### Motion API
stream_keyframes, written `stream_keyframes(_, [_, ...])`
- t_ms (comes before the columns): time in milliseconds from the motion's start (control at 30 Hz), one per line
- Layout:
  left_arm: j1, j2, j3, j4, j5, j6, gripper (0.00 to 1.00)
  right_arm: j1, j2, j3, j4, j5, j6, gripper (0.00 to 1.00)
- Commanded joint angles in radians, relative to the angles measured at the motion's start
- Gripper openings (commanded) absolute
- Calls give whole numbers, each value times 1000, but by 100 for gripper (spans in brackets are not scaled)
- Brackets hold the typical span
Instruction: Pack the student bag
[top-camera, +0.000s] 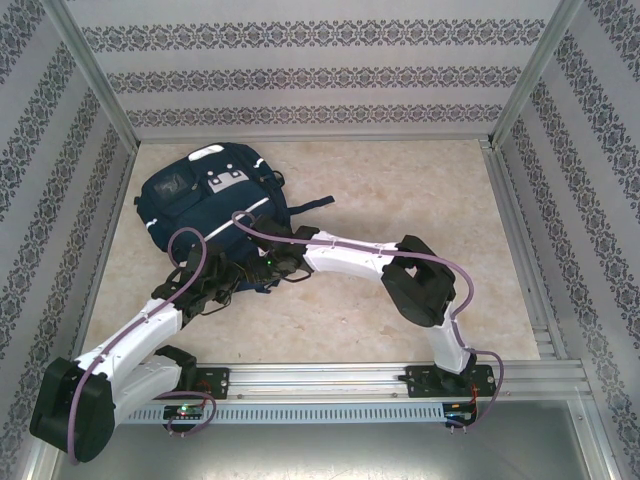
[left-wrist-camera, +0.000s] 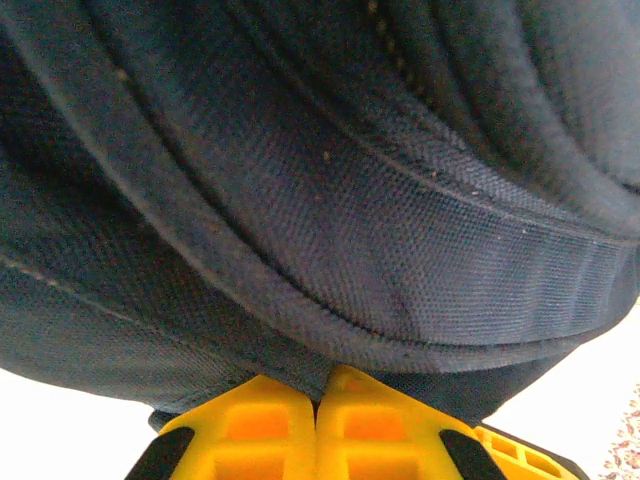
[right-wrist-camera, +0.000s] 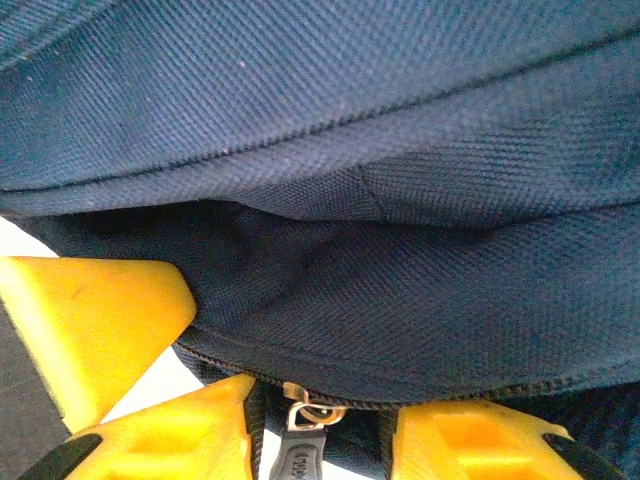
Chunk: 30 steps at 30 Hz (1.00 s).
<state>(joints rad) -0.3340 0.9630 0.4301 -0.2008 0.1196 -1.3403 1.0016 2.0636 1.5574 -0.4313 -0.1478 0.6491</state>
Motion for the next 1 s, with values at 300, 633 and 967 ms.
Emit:
stream_keyframes(300, [-14, -49, 14, 36, -17, -2, 0, 57, -14, -37, -93, 143, -71, 31])
stream_keyframes(633, [-14, -58, 9, 31, -17, -5, 0, 55, -26, -40, -96, 214, -89, 6])
stream_keyframes(967, [21, -131, 17, -83, -53, 24, 0, 9, -94, -108, -107, 287, -78, 0])
